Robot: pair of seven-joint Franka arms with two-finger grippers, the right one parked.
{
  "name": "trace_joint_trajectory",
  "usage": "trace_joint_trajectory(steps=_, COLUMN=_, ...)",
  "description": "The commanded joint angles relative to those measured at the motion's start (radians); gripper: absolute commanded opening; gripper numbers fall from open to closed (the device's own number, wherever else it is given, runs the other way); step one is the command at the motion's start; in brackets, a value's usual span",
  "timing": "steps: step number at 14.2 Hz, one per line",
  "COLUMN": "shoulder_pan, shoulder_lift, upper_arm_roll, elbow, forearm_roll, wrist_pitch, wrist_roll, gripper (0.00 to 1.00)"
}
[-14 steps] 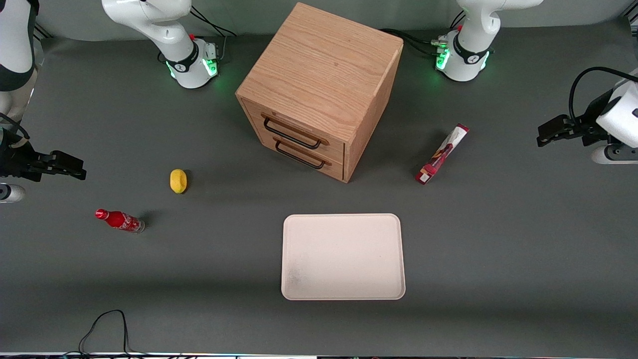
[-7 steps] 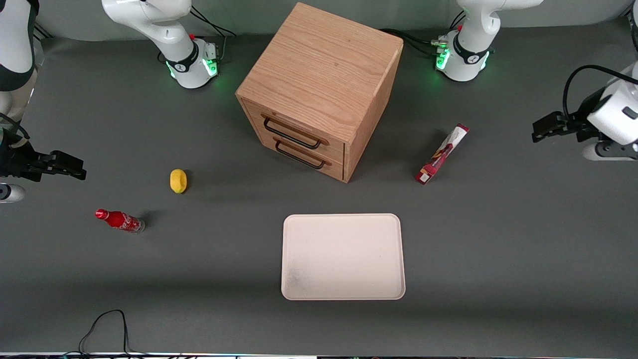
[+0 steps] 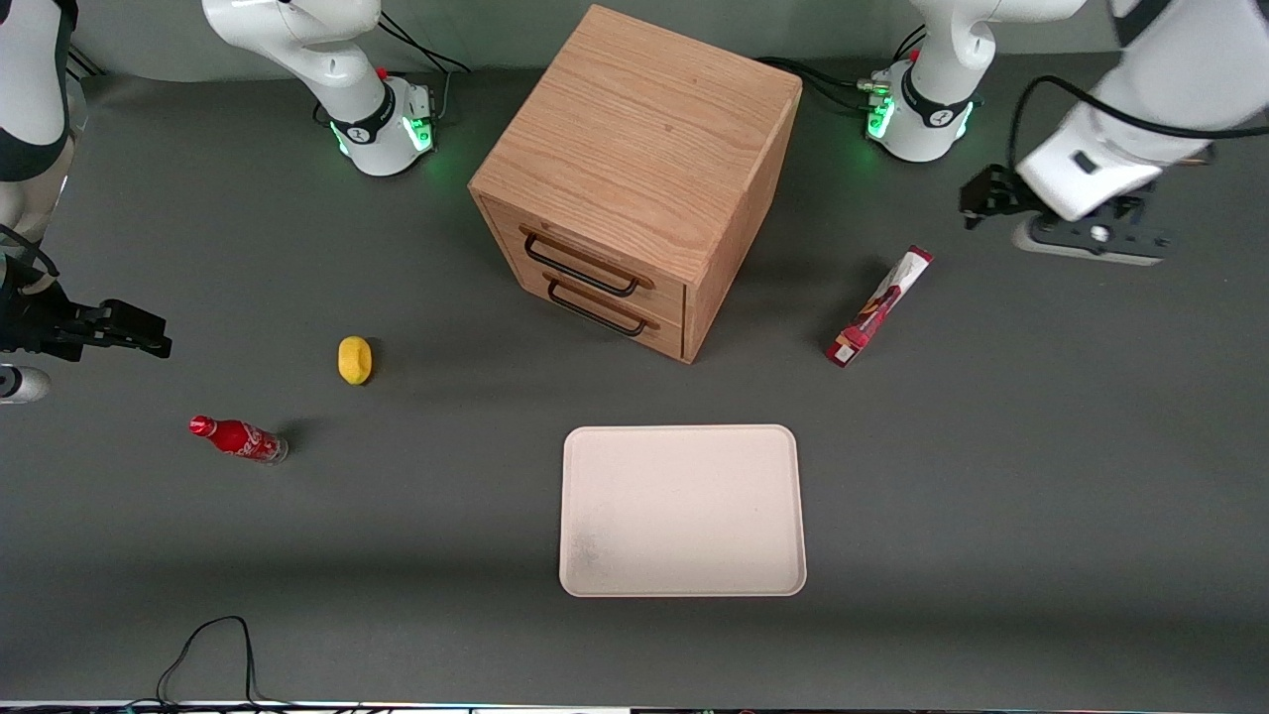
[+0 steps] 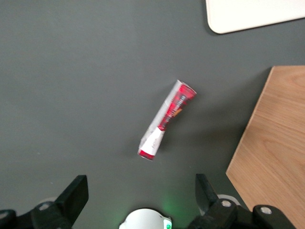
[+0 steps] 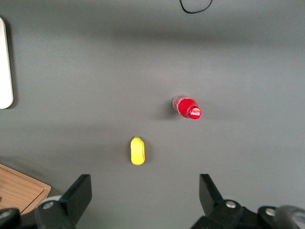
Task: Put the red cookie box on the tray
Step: 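Move the open left gripper above the red shortbread box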
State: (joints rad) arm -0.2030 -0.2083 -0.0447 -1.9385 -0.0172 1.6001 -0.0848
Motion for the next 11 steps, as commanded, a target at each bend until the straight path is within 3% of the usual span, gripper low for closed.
trace_joint_trajectory(steps=1, shoulder_pan=-0.088, shoulder_lift=-0.110, upper_arm_roll=0.013, elbow=-0.140, forearm_roll=-0.004, wrist_pitch=0.066, wrist_roll=-0.120, gripper=1.00)
trace_joint_trajectory(steps=4, shoulder_pan=-0.111, shoulder_lift=-0.226, upper_arm_roll=0.013, elbow=-0.282, forearm_roll=-0.027, wrist_pitch=0.136, wrist_roll=-0.179, gripper=1.00)
trace_joint_trajectory(steps=6, shoulder_pan=-0.124, shoulder_lift=-0.218, upper_arm_roll=0.013, elbow=-0.283, forearm_roll=-0.026, wrist_pitch=0.126, wrist_roll=-0.159, gripper=1.00)
trace_joint_trajectory(steps=11, shoulder_pan=-0.125, shoulder_lift=-0.218, upper_arm_roll=0.016, elbow=-0.278, forearm_roll=-0.007, wrist_pitch=0.138, wrist_roll=0.155, gripper=1.00)
